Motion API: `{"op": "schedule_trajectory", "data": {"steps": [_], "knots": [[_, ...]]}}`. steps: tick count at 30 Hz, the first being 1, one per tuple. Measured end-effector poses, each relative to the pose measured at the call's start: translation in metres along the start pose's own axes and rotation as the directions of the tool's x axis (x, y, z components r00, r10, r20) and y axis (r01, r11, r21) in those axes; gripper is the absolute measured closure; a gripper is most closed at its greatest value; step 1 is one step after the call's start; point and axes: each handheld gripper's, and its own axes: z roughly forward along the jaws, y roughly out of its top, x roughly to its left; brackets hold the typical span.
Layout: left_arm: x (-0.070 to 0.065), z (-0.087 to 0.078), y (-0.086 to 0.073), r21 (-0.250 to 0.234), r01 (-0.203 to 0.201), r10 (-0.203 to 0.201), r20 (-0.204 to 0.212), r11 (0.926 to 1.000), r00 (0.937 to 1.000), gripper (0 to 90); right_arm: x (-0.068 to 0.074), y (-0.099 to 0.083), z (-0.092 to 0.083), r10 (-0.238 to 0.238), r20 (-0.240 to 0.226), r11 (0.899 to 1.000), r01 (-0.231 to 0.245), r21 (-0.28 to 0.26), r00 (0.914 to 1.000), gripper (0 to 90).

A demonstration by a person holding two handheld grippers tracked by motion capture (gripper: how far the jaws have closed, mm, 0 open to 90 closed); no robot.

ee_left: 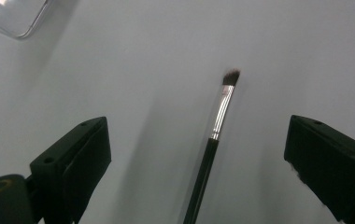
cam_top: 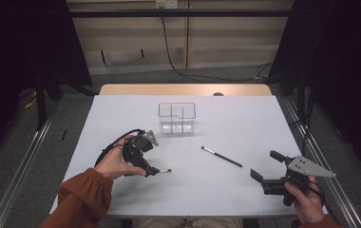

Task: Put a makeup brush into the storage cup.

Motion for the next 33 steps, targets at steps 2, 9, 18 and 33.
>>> {"op": "schedule_trajectory", "data": {"steps": [2, 9, 18, 33], "knots": [[0.000, 0.001, 0.001, 0.008, -0.007, 0.007, 0.009, 0.9999, 0.9999, 13.1, 0.000, 0.000, 0.000, 0.000, -0.001, 1.000, 0.000, 0.000, 1.0000, 0.0], [0.000, 0.008, 0.000, 0.081, -0.014, 0.008, 0.067, 0.9966, 0.9977, 36.3, 0.000, 0.000, 0.000, 0.002, -0.001, 1.000, -0.002, 0.000, 1.0000, 0.0], [-0.005, 0.018, 0.005, 0.149, -0.082, 0.071, 0.074, 0.9855, 0.9947, 46.3, 0.000, 0.000, 0.000, 0.001, -0.003, 1.000, -0.001, 0.001, 1.0000, 0.0], [-0.013, 0.032, 0.009, 0.219, -0.127, 0.120, 0.047, 0.9674, 0.9917, 62.1, 0.000, 0.000, 0.000, 0.000, -0.005, 1.000, 0.000, 0.003, 1.0000, 0.0]]}}
